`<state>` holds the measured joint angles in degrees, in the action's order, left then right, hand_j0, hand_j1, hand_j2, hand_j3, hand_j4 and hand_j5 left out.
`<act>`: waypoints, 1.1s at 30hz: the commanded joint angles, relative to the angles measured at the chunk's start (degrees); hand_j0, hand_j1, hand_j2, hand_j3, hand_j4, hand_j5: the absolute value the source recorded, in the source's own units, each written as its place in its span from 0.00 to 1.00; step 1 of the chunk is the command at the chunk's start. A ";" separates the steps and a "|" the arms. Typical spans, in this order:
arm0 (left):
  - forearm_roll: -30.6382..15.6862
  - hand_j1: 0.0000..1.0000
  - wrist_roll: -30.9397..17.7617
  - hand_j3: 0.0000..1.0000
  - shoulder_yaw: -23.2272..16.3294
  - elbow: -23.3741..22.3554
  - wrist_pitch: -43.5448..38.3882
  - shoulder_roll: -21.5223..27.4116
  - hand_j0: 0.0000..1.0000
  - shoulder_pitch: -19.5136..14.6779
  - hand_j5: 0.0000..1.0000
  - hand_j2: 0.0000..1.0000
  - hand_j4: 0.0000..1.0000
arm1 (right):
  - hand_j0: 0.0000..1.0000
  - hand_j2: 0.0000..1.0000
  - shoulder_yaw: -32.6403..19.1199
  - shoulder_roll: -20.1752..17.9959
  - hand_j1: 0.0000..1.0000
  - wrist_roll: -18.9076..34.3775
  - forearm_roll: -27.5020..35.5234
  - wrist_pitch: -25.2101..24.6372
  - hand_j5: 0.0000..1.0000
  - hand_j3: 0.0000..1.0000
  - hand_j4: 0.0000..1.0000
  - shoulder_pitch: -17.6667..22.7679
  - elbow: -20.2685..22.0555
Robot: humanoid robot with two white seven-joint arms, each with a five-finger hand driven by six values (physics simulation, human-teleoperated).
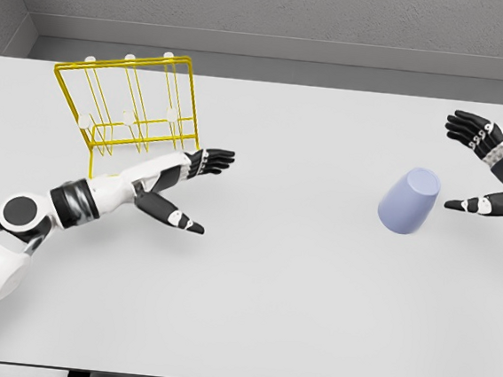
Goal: Place the cup on the cup holder with both arms
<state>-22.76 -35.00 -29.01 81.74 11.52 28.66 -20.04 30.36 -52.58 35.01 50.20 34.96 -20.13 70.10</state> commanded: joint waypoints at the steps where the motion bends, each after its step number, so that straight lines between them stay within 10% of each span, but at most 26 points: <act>1: 2.89 1.00 0.00 1.00 0.35 -0.09 5.26 -0.27 1.00 0.00 1.00 1.00 1.00 | 1.00 1.00 0.14 -0.24 1.00 -0.01 0.34 -0.07 1.00 1.00 1.00 0.00 0.04; 33: 1.13 1.00 0.00 1.00 3.52 -2.03 3.51 -6.86 1.00 4.48 1.00 1.00 1.00 | 1.00 1.00 2.42 6.61 1.00 -0.01 3.06 -8.42 1.00 1.00 1.00 1.85 -10.33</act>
<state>-21.25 -35.00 -25.52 79.76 15.09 21.87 -15.56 32.48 -46.36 35.00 52.90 26.58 -18.28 60.00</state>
